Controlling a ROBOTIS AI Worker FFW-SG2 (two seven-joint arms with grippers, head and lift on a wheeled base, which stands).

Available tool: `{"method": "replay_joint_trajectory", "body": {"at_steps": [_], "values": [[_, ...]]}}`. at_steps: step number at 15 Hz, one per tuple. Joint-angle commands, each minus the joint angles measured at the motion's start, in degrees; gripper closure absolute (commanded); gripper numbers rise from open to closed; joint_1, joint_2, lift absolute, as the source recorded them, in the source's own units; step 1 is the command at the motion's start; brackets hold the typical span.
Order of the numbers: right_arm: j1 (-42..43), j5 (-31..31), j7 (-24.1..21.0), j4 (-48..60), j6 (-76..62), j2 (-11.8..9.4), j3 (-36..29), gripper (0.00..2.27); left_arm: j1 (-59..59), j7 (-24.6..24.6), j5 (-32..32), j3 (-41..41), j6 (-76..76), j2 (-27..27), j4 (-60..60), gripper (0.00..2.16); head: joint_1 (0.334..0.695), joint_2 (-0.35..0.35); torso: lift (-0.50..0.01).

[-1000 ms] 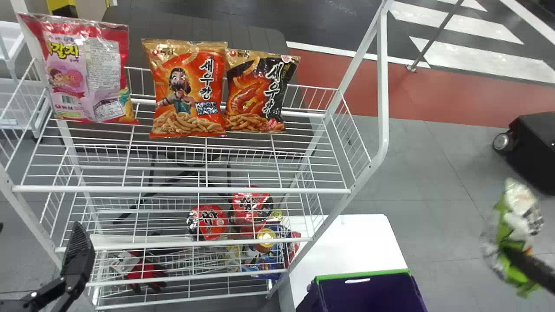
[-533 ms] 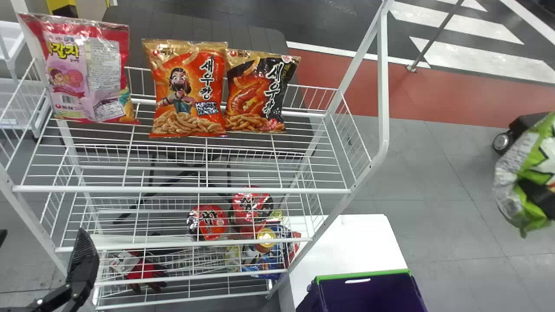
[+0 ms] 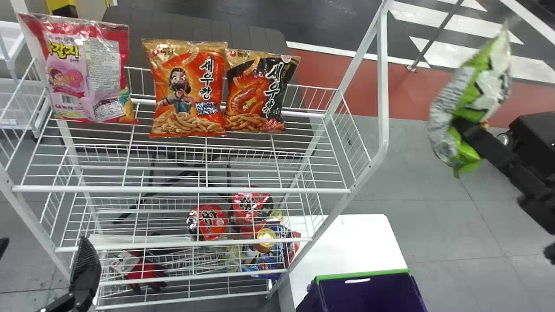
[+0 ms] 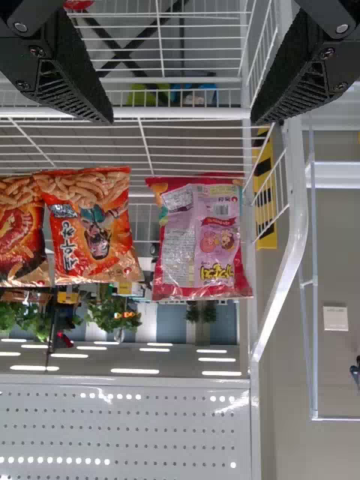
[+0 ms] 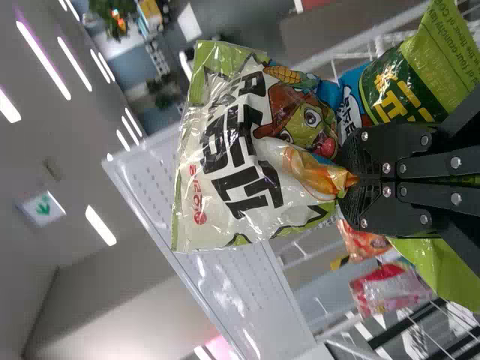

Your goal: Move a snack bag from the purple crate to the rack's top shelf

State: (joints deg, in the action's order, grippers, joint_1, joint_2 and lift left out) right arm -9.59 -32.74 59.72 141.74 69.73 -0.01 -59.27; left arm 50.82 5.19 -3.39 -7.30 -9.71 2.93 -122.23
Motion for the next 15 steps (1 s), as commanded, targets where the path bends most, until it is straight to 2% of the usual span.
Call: {"method": "replay_joint_trajectory", "body": {"at_steps": [1,3,6,8,11,15], "values": [[0.0,1.4,-0.9,0.4,-4.0,0.1,7.5,2.22,-0.2,0.0,0.0,0.0,0.0,-0.1,0.5,0.15,0.695,-0.320,0.000],[-0.4,4.7,-1.6,-1.1,-11.1,0.1,15.9,2.22,-0.2,0.0,0.0,-0.1,-0.2,-0.1,0.5,0.15,0.695,-0.271,0.000],[-4.0,10.4,-6.5,-7.6,-32.0,0.1,31.8,2.22,0.0,0.3,0.0,-0.2,-1.1,-0.1,0.9,0.15,0.695,-0.171,0.000],[-4.6,15.5,-7.7,-13.0,-39.2,0.1,40.1,2.22,0.3,0.3,0.0,-0.2,-2.3,-0.1,1.0,0.15,0.695,-0.120,0.000],[-5.2,16.4,-14.0,-23.3,-55.9,0.1,46.9,2.22,0.7,0.6,0.0,-0.1,-2.3,0.1,1.0,0.15,0.695,-0.021,0.000],[-4.9,20.0,-24.0,-35.1,-78.2,0.1,53.3,2.22,1.0,0.6,0.0,0.6,-3.2,0.3,1.2,0.15,0.695,0.005,0.000]]}}
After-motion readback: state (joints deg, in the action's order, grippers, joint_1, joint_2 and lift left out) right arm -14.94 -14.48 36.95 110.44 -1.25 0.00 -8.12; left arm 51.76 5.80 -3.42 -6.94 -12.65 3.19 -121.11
